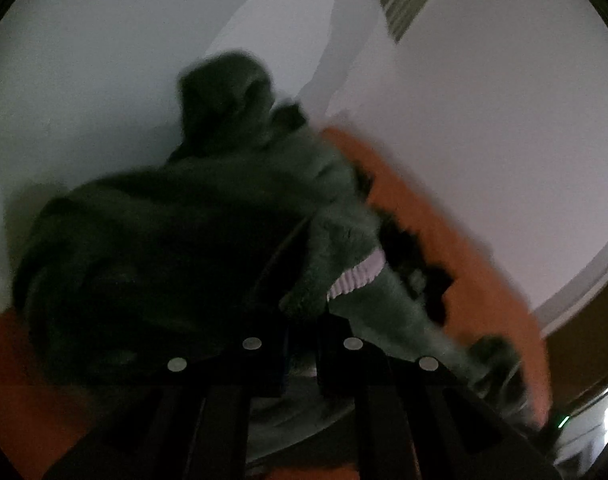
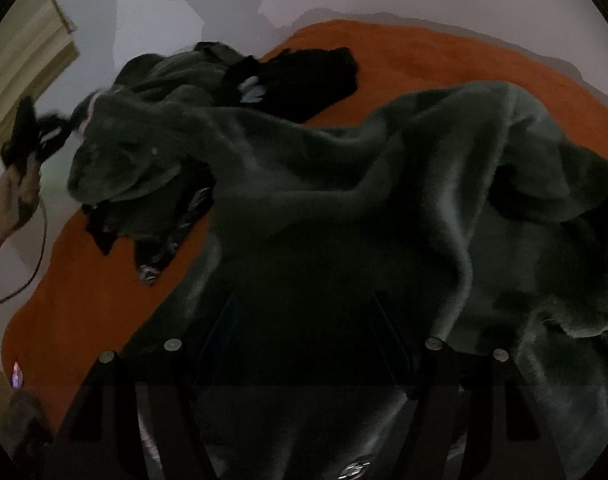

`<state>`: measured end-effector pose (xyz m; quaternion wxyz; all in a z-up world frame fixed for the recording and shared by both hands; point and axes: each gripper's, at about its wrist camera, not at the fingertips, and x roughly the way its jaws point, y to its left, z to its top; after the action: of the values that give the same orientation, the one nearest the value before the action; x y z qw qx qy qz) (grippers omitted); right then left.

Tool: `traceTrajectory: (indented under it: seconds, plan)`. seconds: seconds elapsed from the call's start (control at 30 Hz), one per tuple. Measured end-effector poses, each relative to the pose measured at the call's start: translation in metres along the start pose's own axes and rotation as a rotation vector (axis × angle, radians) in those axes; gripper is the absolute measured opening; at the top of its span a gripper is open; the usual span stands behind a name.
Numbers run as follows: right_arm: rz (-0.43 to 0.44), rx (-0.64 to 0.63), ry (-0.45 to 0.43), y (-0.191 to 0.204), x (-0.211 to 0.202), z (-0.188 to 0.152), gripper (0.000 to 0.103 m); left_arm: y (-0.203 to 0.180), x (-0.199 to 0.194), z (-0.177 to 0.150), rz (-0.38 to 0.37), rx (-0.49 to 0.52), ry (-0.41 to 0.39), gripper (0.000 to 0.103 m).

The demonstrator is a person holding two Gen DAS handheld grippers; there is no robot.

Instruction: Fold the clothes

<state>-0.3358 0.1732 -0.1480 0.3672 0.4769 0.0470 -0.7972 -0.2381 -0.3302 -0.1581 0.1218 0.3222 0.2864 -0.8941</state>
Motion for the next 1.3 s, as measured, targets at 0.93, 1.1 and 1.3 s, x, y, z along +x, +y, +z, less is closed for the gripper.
traceTrajectory:
  seconds: [0.93,1.1,1.3]
  plan:
    - [-0.038,0.036,0.013,-0.002,0.013,0.0,0.067,0.0,-0.069,-0.002,0.041,0.033,-0.198,0.077]
    - [-0.033,0.02,0.02,0.009,0.017,0.004,0.067,-0.029,-0.02,0.014,0.116,0.161,-0.038,0.077]
    - [-0.021,-0.036,0.007,0.028,0.036,0.03,0.067,-0.055,0.014,0.009,0.103,0.196,-0.024,0.008]
